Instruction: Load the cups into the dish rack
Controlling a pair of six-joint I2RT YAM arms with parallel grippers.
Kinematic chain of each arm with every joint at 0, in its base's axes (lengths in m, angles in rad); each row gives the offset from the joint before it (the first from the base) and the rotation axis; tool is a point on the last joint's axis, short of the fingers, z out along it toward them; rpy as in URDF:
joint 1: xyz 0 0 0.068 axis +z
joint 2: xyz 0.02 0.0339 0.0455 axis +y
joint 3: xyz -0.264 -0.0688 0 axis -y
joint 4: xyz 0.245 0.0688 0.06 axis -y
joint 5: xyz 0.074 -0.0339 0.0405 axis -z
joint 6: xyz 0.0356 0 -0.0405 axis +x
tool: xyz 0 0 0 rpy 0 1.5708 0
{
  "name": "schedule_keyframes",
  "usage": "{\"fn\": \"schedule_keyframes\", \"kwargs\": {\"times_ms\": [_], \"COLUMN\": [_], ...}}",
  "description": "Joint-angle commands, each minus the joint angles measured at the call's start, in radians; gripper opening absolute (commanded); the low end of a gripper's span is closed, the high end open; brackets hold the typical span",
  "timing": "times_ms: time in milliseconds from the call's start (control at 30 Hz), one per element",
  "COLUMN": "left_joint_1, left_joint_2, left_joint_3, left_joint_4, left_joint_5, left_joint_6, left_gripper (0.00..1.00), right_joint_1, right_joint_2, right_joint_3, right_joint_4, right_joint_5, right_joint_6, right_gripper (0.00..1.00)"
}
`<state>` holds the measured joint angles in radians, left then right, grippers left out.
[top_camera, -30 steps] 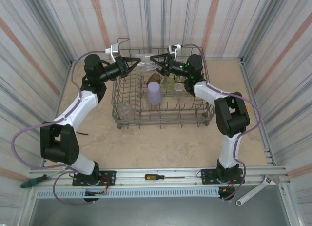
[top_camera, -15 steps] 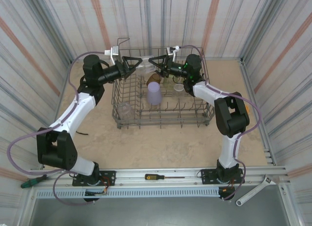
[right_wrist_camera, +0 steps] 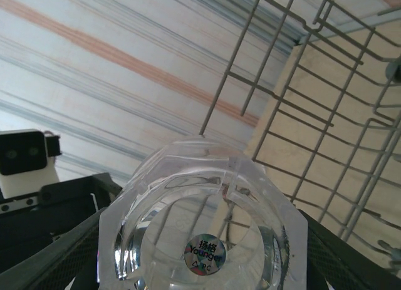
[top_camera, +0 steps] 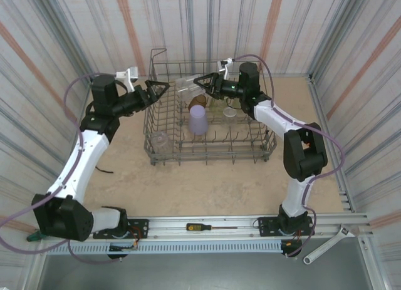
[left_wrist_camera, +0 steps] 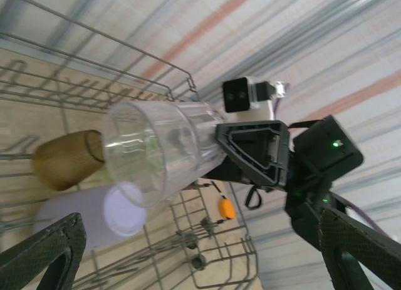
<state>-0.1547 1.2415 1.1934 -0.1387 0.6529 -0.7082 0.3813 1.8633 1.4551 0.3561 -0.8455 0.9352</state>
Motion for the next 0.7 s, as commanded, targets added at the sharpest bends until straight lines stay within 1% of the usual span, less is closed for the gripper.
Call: {"fn": "schedule_keyframes", "kwargs": {"times_ms": [0, 167, 233, 300, 467, 667], "left_joint_1": [0.035, 0.064, 0.067, 0.067, 0.069, 0.078], "left_joint_2": [-0.073, -0.114, -0.138, -0.16, -0.19, -0.205], "left_joint_3": [0.028, 0.044, 0.054, 0.069, 0.124, 0.146], "left_joint_4": [-0.153, -0.296, -0.334, -0.376, -0.523, -0.611], "left_joint_5": [-0.08, -0.134, -0.147, -0.169, -0.286, -0.364], "left_joint_6": [0.095, 0.151, 0.174, 0.202, 0.282, 0.329], "left_gripper": [0.99, 0.99, 0.99, 0.99, 0.99, 0.99], "right_joint_1": [0.005, 0.017, 0.032, 0.057, 0.129, 0.195], "right_joint_2": [-0.071, -0.075, -0.075, -0.081, -0.07, -0.041], "right_joint_3": [0.051, 0.095, 0.118, 0.128, 0.187, 0.264], "right_joint_4": [-0.185, -0.312, -0.381, -0.437, -0.575, -0.68], "right_joint_5": [0.06, 0.111, 0.154, 0.205, 0.321, 0.429], "right_joint_6": [-0.194, -0.302, -0.367, -0.431, -0.591, -0.711], "right_gripper": [0.49, 0.49, 0.49, 0.49, 0.49, 0.49]}}
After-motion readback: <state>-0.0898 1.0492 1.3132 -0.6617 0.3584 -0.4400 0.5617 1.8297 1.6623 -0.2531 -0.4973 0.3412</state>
